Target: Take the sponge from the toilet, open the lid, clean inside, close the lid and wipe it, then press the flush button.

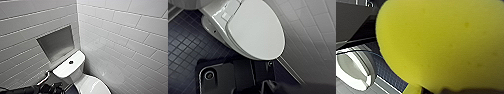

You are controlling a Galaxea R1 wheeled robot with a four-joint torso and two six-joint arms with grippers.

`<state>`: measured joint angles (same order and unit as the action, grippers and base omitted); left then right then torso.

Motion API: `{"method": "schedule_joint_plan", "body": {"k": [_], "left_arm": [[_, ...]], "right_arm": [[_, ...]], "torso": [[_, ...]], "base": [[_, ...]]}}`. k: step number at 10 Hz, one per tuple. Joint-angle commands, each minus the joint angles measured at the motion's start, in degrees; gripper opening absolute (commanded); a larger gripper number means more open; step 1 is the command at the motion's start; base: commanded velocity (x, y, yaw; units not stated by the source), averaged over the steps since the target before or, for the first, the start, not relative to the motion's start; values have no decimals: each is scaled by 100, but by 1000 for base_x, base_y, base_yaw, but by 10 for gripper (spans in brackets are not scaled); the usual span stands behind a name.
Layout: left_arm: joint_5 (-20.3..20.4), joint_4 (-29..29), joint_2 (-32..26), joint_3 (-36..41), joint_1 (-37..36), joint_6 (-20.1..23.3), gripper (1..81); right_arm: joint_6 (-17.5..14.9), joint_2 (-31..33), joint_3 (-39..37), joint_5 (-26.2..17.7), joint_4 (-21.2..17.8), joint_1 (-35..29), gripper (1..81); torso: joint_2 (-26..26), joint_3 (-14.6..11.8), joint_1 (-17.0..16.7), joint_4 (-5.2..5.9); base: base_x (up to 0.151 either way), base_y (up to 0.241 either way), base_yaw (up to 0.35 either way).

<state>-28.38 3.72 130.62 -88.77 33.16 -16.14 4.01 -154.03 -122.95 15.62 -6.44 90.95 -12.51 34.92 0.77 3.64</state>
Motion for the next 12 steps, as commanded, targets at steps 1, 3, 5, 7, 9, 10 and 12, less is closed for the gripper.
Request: {"method": "schedule_joint_plan", "body": {"k": [1, 3, 5, 7, 9, 10, 12], "left_arm": [[1148, -1555, -582, 853, 1970, 58, 10], [1456, -2163, -187, 521, 2919, 58, 10], [1810, -2499, 298, -184, 3579, 58, 10], [2179, -2762, 913, -1195, 4237, 67, 10], [2643, -2859, 1639, -2454, 4677, 67, 10], [2793, -2868, 2028, -3151, 4818, 67, 10], [2856, -2868, 2714, -4286, 4967, 67, 10]], "right_arm": [[-67, -121, -148, -419, 81, 94, 10], [-67, -279, -420, -393, 64, 68, 10], [-67, -465, -738, -401, 64, 68, 10], [-67, -579, -887, -427, 90, 68, 10], [-76, -675, -931, -498, 108, 68, 10], [-76, -754, -1010, -498, 99, 77, 10], [-67, -1000, -1474, -489, 72, 102, 10]], "torso": [[0, 0, 0, 0], [0, 0, -2, 0], [-2, -2, -2, 0], [-2, -5, -7, 0], [-5, -5, -9, 0], [-7, -7, -13, 0], [-7, -7, -15, 0]], "base": [[0, 0, 0], [0, 0, 0], [0, 0, 0], [0, 0, 0], [0, 0, 0], [0, 0, 0], [0, 0, 0]]}}
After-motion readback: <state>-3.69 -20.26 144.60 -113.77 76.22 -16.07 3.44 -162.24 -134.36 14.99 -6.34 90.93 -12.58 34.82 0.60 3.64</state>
